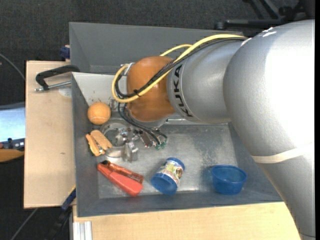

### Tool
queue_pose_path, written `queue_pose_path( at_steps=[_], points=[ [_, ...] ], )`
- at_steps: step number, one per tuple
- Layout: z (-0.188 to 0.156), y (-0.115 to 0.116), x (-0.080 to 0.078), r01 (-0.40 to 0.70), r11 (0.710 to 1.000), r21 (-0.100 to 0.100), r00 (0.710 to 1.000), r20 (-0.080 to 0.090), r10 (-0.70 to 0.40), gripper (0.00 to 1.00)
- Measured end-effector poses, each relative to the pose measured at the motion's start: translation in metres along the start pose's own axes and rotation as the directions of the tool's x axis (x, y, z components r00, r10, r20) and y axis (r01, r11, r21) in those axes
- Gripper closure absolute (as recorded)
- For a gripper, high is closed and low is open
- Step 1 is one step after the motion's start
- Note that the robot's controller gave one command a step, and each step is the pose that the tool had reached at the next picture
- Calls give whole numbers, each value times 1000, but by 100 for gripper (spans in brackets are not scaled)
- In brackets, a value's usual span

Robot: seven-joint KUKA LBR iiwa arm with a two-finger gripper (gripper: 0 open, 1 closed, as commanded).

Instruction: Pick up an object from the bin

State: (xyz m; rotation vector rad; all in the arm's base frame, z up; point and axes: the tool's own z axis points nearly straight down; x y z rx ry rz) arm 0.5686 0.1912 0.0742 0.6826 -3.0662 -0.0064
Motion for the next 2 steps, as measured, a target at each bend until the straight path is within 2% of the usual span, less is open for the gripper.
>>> queue_pose_path(
  at_steps=[1,2],
  points=[
    [-19,0,2,1,1000,0,1000,-8,-1,100],
    [-37,0,1,1,1000,1,1000,-4,-1,100]
  ],
)
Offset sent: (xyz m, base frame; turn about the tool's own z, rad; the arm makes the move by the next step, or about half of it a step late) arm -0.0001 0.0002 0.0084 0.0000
